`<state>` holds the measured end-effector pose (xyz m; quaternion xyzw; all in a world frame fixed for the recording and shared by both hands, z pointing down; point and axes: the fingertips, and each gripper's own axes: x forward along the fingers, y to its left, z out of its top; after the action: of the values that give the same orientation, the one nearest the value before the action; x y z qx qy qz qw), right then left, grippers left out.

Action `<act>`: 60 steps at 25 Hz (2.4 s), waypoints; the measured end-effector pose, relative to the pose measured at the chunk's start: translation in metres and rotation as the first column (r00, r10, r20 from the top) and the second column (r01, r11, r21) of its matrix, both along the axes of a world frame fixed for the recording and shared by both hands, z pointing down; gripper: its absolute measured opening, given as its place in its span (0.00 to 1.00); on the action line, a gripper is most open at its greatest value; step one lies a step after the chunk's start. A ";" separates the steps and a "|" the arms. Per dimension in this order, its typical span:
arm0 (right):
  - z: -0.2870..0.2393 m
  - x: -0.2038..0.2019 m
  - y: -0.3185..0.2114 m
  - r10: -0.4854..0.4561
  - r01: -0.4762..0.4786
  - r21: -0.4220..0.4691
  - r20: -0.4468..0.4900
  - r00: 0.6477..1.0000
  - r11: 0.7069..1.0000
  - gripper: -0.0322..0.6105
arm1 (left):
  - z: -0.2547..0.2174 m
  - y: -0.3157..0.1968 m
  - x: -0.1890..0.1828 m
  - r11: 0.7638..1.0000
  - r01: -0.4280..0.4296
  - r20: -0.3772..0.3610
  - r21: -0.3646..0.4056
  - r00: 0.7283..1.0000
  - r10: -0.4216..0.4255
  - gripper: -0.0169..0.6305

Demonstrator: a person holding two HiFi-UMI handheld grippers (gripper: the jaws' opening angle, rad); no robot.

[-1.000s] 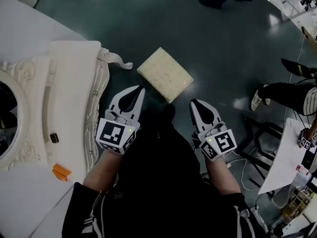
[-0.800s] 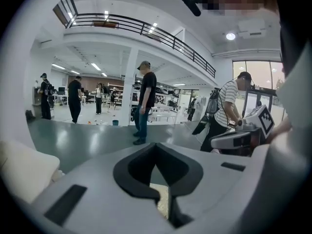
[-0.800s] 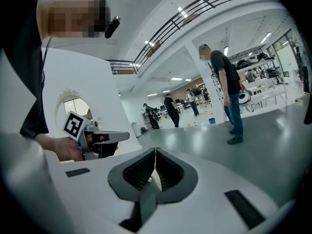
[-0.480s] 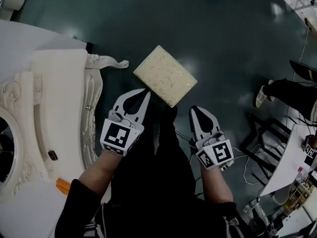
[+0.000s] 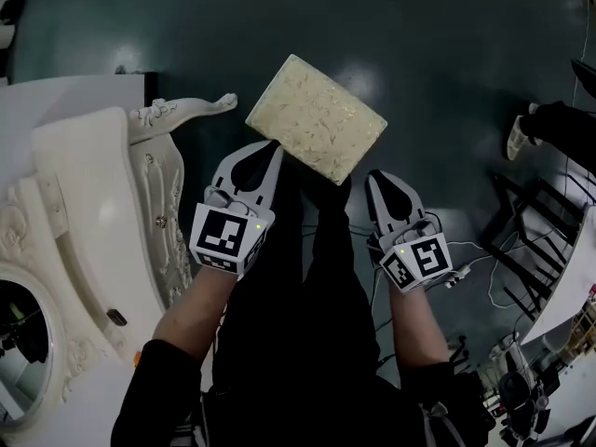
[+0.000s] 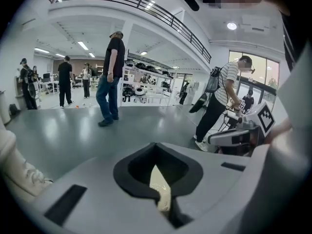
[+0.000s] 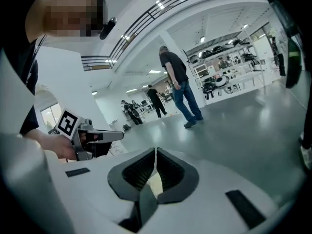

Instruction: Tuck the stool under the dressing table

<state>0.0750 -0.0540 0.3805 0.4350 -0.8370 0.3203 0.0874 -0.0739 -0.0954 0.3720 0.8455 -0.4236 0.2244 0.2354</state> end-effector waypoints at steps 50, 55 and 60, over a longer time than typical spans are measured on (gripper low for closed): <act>0.332 0.028 0.022 0.181 -0.268 -0.446 -0.230 0.956 0.854 0.72 | 0.350 -0.030 -0.050 0.901 -0.125 0.122 -0.415 0.974 0.191 0.84; 0.344 0.025 0.029 0.183 -0.274 -0.489 -0.226 0.957 0.828 0.74 | 0.371 -0.023 -0.048 0.849 -0.174 0.090 -0.498 0.964 0.250 0.90; 0.359 0.032 0.030 0.265 -0.334 -0.545 -0.204 0.942 0.769 0.74 | 0.387 -0.024 -0.052 0.817 -0.168 0.065 -0.552 0.968 0.243 0.92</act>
<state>0.1071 -0.0245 0.7391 0.5342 -0.6151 0.5407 0.2095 -0.1261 -0.1197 0.7585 0.7682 -0.2637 0.4145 0.4106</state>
